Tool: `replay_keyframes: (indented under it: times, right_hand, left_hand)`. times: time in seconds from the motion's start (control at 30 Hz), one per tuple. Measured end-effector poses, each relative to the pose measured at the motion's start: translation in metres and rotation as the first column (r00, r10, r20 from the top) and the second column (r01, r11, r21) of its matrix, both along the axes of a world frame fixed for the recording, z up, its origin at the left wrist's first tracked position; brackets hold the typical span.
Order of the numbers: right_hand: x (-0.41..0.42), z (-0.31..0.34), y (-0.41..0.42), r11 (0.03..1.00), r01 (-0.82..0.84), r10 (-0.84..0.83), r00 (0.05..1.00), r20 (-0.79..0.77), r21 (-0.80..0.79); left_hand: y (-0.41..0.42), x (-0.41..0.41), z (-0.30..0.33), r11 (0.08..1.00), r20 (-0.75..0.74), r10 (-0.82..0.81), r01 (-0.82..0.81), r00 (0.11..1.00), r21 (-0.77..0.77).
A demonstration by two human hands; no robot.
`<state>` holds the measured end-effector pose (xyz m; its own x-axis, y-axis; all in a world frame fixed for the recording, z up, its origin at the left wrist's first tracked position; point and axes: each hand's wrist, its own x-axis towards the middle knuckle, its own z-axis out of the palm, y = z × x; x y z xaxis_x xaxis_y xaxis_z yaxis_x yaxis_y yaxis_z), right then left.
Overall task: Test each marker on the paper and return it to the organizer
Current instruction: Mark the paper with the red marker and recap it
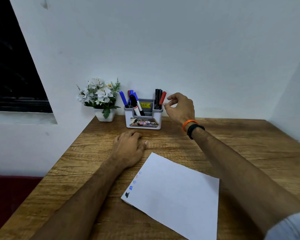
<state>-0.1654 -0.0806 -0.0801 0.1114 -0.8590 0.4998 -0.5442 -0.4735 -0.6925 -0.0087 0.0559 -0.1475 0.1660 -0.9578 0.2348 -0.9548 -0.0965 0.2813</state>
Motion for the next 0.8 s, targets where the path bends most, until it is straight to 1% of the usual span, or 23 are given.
replay_keyframes:
  times: [0.1,0.2,0.3,0.37,0.43,0.5,0.6,0.7,0.8]
  right_hand:
    - [0.01,0.003,-0.007,0.997,0.059,-0.058,0.998,-0.017,0.041]
    - [0.021,0.005,-0.012,0.988,0.124,-0.118,0.99,-0.076,0.091]
    - [0.027,0.007,-0.012,0.982,0.135,-0.122,0.987,-0.1,0.13]
    - [0.029,0.007,-0.011,0.978,0.133,-0.123,0.99,-0.072,0.158]
    - [0.029,0.009,-0.011,0.976,0.126,-0.124,0.992,-0.022,0.177]
    - [0.028,0.013,-0.011,0.979,0.087,-0.102,0.992,0.076,0.185]
    - [0.025,0.026,-0.005,0.996,-0.014,-0.011,0.965,0.261,0.092]
    - [0.022,0.041,0.005,0.995,-0.095,0.09,0.926,0.366,-0.004]
    - [0.016,0.052,0.023,0.971,-0.235,0.227,0.852,0.472,-0.044]
  left_hand:
    - [-0.001,0.001,-0.002,1.0,0.01,0.003,-0.003,1.0,-0.007]
    - [-0.002,0.001,-0.003,1.0,0.012,0.005,-0.005,1.0,-0.013]
    - [-0.001,0.002,-0.003,1.0,0.013,0.007,-0.007,1.0,-0.012]
    - [-0.001,0.001,-0.002,1.0,0.015,0.004,-0.004,1.0,-0.014]
    - [-0.001,0.001,-0.002,1.0,0.015,0.003,-0.003,1.0,-0.016]
    - [-0.002,0.002,-0.003,1.0,0.011,0.002,-0.002,1.0,-0.015]
    - [-0.002,0.003,-0.004,0.999,0.003,-0.008,0.008,1.0,-0.034]
    - [-0.001,0.003,-0.004,1.0,-0.001,-0.008,0.008,1.0,-0.026]
    - [0.002,0.001,0.001,0.999,-0.046,-0.017,0.015,0.999,-0.029]
